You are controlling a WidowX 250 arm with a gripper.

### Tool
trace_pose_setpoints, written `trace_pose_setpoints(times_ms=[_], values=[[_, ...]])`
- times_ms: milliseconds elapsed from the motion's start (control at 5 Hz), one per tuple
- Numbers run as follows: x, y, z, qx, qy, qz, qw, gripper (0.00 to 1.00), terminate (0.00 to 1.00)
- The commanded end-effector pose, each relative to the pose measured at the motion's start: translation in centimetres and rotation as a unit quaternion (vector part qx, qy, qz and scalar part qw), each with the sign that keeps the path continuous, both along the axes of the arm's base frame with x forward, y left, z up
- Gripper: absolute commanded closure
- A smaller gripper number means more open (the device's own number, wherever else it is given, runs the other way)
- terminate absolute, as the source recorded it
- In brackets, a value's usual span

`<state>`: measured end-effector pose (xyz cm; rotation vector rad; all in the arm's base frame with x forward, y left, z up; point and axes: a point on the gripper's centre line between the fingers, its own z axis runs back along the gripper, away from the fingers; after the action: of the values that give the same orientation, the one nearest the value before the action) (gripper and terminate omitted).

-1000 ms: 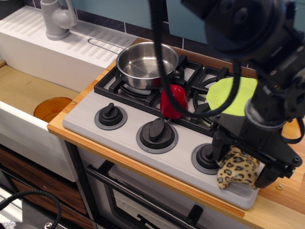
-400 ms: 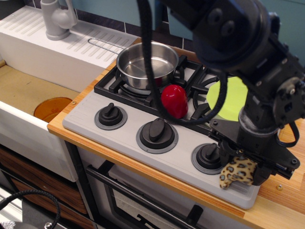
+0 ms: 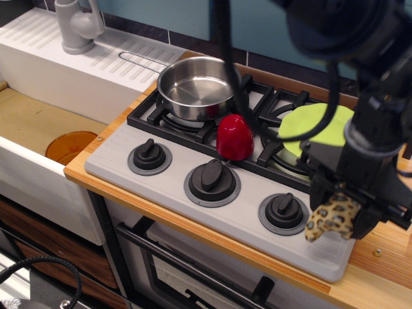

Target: Put stuffedcheeta on plate and sweetpotato in pot or pan on stove

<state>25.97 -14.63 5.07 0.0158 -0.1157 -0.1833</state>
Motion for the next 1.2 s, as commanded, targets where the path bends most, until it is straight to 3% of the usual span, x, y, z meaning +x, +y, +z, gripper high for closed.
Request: trace_pose_setpoints(times_ms=[0,400,600,1000], values=[[3.9,0.1,6.2,-0.010,-0.017,-0.021,0.9996,1.00,0.00],[9.7,3.3,6.7,0.006,-0.023,-0.048,0.9986,1.00,0.00],[10.9,4.0,6.5,-0.001,-0.018,-0.054,0.9984,1.00,0.00],[10.3,3.4,5.9,0.002,-0.036,-0.059,0.9976,1.00,0.00]])
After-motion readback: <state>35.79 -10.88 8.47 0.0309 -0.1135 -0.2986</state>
